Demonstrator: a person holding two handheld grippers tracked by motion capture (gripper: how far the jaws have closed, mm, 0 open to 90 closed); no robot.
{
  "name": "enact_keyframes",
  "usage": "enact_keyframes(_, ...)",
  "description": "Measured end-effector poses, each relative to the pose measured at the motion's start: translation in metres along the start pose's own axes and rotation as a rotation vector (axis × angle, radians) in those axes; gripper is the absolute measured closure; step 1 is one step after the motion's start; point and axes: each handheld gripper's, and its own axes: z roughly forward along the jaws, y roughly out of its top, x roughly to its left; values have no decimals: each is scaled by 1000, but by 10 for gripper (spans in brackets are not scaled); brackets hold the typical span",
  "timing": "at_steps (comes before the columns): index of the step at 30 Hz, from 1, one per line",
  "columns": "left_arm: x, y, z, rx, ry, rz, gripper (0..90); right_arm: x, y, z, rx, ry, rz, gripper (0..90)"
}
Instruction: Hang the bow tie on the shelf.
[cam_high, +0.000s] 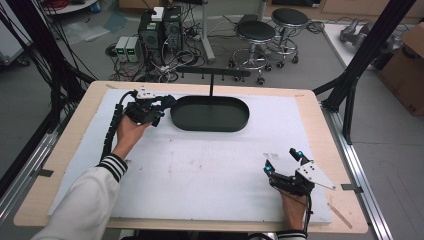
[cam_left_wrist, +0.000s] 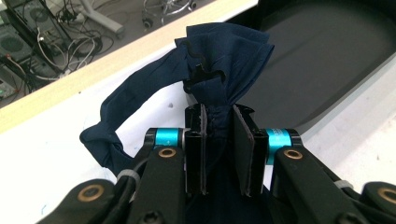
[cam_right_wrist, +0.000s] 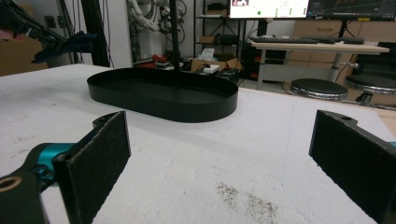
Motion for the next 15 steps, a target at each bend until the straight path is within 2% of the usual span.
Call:
enact_keyframes(6, -2, 5, -9, -83, -10, 17, 754, 0, 0, 0, 0, 0, 0, 43)
enact_keyframes(11, -7, 12, -19, -194, -22, 21, 755, 0, 0, 0, 1, 0, 2, 43)
enact_keyframes(13, -9, 15, -21, -216, -45, 18, 755, 0, 0, 0, 2, 1, 2, 43)
enact_keyframes(15, -10, 17, -21, -223, -47, 21, 754, 0, 0, 0, 3, -1, 0, 43)
